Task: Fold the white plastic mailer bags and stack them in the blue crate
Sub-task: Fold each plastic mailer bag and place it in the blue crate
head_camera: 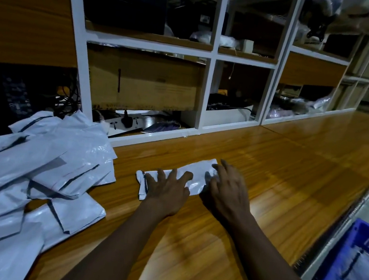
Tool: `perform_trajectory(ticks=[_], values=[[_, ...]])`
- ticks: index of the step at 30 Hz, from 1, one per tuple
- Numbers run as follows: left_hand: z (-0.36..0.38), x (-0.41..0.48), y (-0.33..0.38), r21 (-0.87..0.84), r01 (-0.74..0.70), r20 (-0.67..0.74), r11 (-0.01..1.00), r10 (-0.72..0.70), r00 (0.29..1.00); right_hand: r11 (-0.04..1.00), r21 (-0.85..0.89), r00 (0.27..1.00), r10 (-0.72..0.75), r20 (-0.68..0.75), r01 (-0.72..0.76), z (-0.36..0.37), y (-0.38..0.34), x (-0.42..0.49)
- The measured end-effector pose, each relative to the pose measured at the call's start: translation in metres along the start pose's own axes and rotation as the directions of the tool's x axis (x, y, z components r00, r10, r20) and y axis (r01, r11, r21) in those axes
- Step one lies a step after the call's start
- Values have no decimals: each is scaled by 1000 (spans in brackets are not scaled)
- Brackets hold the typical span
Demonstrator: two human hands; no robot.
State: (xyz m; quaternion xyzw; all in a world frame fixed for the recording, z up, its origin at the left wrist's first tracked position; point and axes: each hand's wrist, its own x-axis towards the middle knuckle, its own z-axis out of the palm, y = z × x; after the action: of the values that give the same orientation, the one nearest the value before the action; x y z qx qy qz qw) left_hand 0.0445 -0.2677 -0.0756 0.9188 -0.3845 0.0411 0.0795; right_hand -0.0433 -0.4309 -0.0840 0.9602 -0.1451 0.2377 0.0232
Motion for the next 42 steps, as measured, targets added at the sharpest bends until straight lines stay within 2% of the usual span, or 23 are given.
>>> perform_trajectory(ticks=[4, 6, 7, 9, 11, 13, 18, 20, 23, 24, 25, 28, 31, 35, 38, 42], values=[[2, 5, 4, 70, -235, -70, 969, 240, 968, 1000, 6, 999, -28, 42, 28, 1, 0, 0], [7, 8, 4, 32, -356, -162, 934, 357, 920, 999, -7, 996, -46, 76, 46, 7, 1, -1], [11, 10, 2, -8, -378, -218, 926, 368, 904, 998, -38, 992, -39, 120, 44, 10, 1, -1], [16, 16, -2, -22, -357, -247, 934, 341, 907, 994, -103, 983, -12, 185, 32, 17, 6, -1], [17, 21, -2, 22, -267, -154, 963, 267, 951, 990, -121, 977, -42, 210, 68, 18, 9, 1], [16, 26, -1, 2, -202, -125, 979, 201, 972, 985, -137, 968, -68, 244, 104, 12, 11, 4], [11, 28, 4, 35, -194, -159, 980, 197, 967, 982, -142, 938, -70, 339, 125, 5, 17, 9], [8, 27, 7, 72, -184, -189, 980, 194, 963, 984, -114, 957, -103, 272, 138, 7, 16, 8], [3, 22, 16, 174, -168, -258, 970, 210, 943, 981, -113, 987, -158, 30, 160, 8, 19, 6], [2, 21, 22, 187, -168, -287, 968, 217, 933, 983, -121, 990, -140, 0, 139, 9, 19, 6], [1, 20, 30, 186, -175, -293, 967, 224, 930, 987, -119, 994, -103, 41, 107, 6, 19, 6], [0, 23, 52, 176, -221, -185, 959, 253, 950, 986, -165, 986, -3, 165, 30, 10, 20, 2], [3, 27, 58, 151, -207, -117, 967, 225, 967, 974, -221, 962, 13, 272, 49, 5, 16, 0], [7, 28, 51, 141, -208, -81, 968, 221, 972, 965, -256, 956, 24, 292, 54, -5, 10, -1], [10, 29, 47, 72, -210, -45, 975, 213, 976, 972, -225, 956, 8, 294, 62, -4, 8, -1], [13, 32, 42, 8, -124, 66, 992, 123, 990, 978, -198, 954, 1, 300, 61, -4, 8, 0]])
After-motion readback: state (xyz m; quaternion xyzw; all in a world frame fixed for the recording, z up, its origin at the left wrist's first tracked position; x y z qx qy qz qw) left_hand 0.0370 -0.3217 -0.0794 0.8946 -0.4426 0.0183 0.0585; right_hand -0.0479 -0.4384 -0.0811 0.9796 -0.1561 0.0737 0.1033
